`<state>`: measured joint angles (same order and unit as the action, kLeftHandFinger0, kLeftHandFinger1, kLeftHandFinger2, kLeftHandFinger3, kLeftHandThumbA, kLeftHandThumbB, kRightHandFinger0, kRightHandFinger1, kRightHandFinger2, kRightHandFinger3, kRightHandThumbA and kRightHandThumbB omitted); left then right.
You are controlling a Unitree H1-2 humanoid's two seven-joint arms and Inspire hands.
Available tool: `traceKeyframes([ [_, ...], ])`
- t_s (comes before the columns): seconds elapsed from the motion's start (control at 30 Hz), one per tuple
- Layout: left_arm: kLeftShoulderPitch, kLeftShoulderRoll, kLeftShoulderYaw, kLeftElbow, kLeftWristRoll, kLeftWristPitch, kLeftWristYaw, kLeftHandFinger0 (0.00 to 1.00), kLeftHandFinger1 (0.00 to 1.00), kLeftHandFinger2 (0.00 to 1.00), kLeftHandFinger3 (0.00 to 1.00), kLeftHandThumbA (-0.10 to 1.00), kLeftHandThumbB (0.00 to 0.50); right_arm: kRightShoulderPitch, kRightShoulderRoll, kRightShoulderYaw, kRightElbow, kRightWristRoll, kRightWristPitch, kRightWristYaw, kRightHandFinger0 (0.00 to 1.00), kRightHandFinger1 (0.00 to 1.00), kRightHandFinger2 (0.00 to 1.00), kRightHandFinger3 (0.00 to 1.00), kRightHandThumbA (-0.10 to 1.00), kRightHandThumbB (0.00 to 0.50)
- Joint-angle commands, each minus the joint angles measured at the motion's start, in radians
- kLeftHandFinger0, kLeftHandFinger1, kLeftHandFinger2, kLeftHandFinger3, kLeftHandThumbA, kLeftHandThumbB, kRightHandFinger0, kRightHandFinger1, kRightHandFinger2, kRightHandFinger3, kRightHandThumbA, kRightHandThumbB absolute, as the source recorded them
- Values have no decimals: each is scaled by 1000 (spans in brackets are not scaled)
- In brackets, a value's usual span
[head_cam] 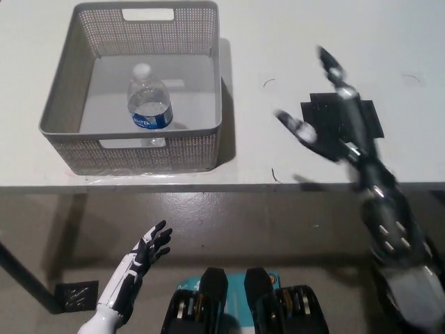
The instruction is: Use the right hand to pick up a water botttle and place it into a container on the left side
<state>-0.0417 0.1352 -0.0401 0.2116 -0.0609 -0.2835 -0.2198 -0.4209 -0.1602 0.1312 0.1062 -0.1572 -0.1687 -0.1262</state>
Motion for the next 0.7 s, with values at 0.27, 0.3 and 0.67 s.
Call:
traceKeyframes([
  [0.27,6,15,15,-23,-23,-18,-4,1000,1000,1000,1000,1000,199,268,-40,-51,-57,268,-79,196,1000,1000,1000,1000,983,355],
  [0.3,3,16,15,-21,-17,-22,-1,1000,1000,1000,1000,1000,199,285,-35,-54,-47,273,-85,200,1000,1000,1000,1000,979,339],
  [0.67,-14,17,21,-21,-19,-12,1,1000,1000,1000,1000,1000,184,382,-22,-64,-20,297,-62,238,1000,1000,1000,1000,950,282],
])
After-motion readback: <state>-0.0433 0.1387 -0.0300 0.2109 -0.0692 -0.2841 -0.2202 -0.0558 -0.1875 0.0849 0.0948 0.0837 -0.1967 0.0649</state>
